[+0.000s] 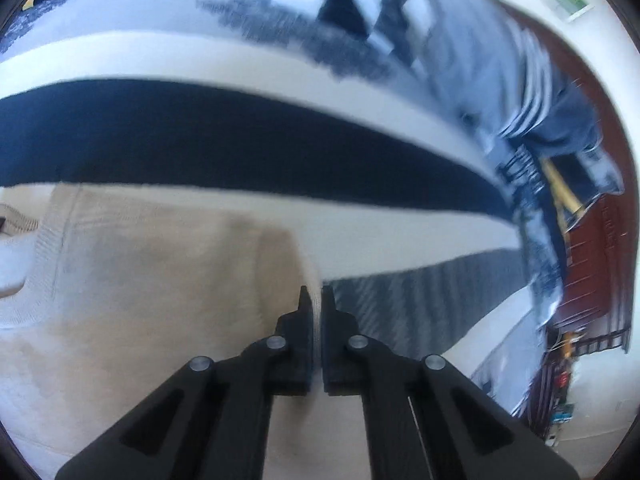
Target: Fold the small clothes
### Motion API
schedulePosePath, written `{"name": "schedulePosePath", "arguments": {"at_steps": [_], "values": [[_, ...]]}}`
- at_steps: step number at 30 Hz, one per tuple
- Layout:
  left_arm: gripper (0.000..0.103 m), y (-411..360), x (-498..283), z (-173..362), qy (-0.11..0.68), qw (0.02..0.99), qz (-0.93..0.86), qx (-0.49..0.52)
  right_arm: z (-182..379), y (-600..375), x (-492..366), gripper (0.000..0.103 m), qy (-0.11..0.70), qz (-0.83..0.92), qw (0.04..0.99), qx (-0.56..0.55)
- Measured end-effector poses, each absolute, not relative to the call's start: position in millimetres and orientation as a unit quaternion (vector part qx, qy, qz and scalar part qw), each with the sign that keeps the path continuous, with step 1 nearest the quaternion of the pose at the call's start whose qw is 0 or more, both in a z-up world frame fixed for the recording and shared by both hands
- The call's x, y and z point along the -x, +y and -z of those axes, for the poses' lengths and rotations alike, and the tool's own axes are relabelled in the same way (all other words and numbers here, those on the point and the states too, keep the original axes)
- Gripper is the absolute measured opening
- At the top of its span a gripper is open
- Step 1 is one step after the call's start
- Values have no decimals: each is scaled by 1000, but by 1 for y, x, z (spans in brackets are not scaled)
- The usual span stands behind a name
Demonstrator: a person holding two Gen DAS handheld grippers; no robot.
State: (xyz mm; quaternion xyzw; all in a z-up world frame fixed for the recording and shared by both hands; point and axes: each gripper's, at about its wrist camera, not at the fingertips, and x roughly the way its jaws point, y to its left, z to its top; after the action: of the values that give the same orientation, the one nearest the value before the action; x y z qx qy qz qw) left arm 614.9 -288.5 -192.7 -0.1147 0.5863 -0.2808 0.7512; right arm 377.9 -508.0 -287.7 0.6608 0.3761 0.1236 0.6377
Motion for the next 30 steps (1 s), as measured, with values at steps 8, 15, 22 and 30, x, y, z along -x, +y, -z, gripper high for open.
{"name": "schedulePosePath", "arguments": {"at_steps": [8,15,22,30], "values": [[45,-218,-565,152,573,774,257,75,281,-512,-375,53,403,-109,631,-654],[60,-99,-418,95,534,819,193,82,248,-503,-352,70,428,-112,649,-618],[60,-41,-299,127,561,819,105,60,221,-452,-307,70,494,-178,635,-566],[29,-38,-268,183,600,791,94,81,239,-378,-280,49,568,-201,653,-459]]}}
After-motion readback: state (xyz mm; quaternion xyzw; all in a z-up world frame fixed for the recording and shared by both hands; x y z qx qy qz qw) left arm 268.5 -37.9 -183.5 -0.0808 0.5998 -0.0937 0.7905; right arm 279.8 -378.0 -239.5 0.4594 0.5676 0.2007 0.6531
